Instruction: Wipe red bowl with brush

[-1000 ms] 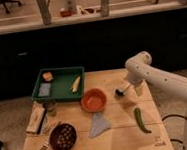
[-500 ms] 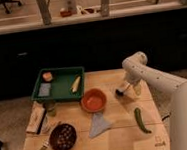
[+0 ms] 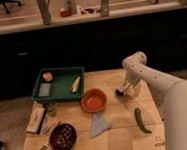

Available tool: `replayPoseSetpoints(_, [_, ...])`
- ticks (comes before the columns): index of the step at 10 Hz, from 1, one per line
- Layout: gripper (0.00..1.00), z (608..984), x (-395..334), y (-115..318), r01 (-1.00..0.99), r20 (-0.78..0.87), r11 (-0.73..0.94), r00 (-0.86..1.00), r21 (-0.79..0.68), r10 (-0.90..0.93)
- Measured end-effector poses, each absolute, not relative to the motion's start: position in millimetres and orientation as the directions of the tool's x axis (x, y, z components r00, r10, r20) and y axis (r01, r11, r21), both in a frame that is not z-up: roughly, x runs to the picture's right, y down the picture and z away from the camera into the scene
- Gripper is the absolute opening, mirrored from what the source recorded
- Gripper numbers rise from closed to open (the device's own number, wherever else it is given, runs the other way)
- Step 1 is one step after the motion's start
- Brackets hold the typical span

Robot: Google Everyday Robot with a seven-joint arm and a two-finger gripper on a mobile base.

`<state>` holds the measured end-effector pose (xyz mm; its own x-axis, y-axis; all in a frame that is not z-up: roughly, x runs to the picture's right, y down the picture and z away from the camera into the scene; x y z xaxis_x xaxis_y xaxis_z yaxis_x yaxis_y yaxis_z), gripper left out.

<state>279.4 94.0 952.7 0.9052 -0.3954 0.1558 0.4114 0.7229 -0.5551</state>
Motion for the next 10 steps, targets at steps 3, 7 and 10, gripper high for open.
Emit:
replayPoseSetpoints(3, [0.2,955.4,285.3,98.4,0.419,0.17,0.718,0.903,-0.556,-0.396])
replayPoseSetpoints(7, [0.0,953.6,286.9,102.1,0.421,0.174,0.712,0.902,-0.563,-0.395])
replayPoseSetpoints(10, [0.0,948.4,286.1,103.7,0.432,0.18,0.711,0.897,-0.556,-0.404])
